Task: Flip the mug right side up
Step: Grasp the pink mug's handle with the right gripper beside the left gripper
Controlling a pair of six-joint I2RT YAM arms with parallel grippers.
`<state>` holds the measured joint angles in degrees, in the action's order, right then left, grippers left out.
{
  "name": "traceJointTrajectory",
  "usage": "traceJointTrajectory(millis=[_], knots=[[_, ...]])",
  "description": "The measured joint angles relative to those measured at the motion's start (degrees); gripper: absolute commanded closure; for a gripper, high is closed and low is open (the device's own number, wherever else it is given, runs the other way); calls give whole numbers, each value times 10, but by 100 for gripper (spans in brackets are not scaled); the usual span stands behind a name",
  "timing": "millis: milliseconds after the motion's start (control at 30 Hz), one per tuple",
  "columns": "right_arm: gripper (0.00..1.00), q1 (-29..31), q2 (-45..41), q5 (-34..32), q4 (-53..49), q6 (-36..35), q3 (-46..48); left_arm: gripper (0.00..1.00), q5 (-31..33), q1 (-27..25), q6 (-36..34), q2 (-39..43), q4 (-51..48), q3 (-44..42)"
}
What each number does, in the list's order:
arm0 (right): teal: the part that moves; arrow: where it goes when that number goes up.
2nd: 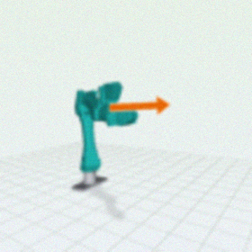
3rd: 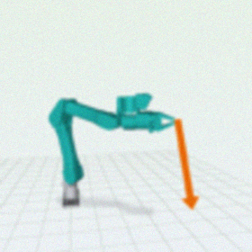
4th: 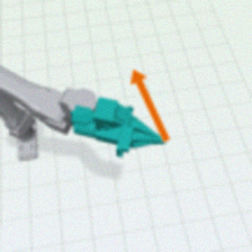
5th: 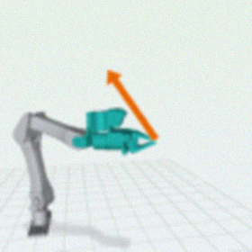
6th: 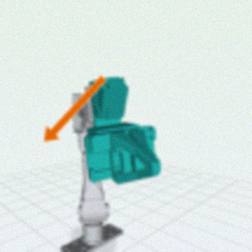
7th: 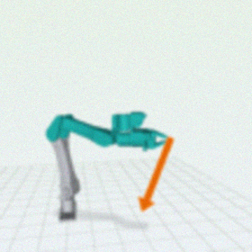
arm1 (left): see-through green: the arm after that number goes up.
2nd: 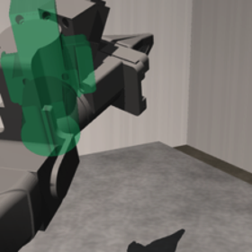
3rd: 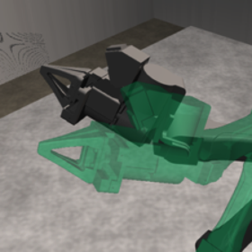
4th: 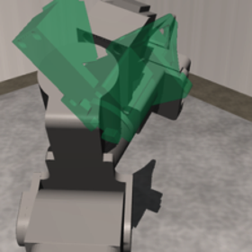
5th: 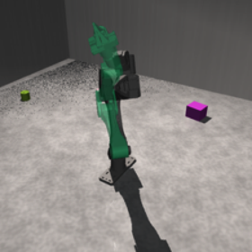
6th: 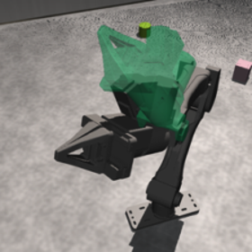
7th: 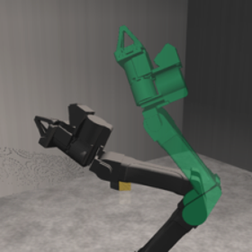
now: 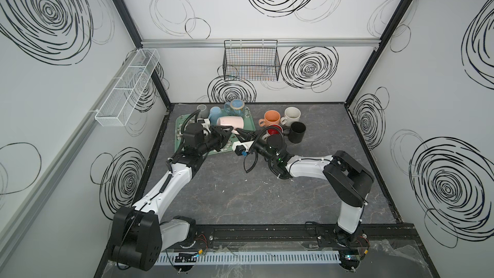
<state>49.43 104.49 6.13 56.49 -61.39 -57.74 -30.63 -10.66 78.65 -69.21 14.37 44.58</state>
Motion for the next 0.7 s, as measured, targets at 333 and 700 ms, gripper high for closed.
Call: traceJointTrajectory(millis=[333, 700], knots=[[100, -25, -147, -7, -355, 81, -83, 47, -31, -10, -103, 0, -58, 101], [100, -103, -195, 112, -675, 222, -171, 51, -62, -31, -485, -35, -154, 236]])
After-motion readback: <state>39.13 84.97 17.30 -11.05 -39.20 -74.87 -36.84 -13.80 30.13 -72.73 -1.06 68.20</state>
